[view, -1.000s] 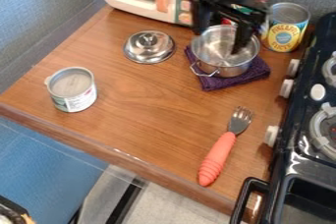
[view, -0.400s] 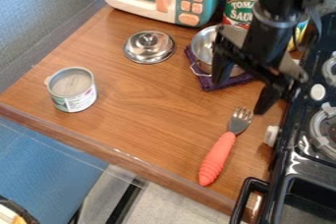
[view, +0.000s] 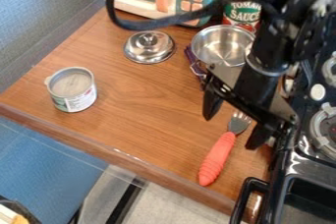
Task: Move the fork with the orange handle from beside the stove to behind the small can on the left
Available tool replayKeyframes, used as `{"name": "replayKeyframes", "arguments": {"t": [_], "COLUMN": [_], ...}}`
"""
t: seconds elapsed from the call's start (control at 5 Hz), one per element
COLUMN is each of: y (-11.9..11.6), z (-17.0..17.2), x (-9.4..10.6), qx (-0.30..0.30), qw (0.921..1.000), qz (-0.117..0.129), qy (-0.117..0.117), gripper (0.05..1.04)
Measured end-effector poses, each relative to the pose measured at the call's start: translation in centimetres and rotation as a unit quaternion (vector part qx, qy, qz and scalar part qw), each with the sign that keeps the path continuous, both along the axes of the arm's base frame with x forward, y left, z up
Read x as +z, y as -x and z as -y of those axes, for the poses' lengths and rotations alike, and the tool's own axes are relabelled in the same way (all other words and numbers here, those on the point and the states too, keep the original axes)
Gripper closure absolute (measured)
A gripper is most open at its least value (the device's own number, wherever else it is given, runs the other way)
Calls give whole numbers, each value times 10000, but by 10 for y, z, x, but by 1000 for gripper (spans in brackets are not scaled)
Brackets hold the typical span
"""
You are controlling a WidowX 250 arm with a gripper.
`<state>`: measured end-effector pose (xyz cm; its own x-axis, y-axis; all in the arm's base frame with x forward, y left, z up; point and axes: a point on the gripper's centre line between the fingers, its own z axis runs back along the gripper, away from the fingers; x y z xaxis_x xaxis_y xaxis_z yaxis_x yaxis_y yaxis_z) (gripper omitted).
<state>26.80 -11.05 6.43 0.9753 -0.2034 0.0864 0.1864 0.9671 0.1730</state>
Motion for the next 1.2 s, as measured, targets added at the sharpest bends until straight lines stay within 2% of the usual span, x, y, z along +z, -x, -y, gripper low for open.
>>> {"name": "replayKeyframes", "arguments": {"t": [0.4, 0.6, 0.8, 1.0, 1.2], "y": [8, 11, 12, 12, 11], "z": [-8, -16, -19, -20, -20], "x": [-27, -39, -47, -50, -51], "qx": [346, 476, 588, 666, 549], "qw": [9993, 9985, 9972, 9959, 9963], "qz": [-117, -219, -339, -354, -345], "qy": [70, 175, 316, 494, 566], "gripper": [83, 83, 132, 416, 664]}}
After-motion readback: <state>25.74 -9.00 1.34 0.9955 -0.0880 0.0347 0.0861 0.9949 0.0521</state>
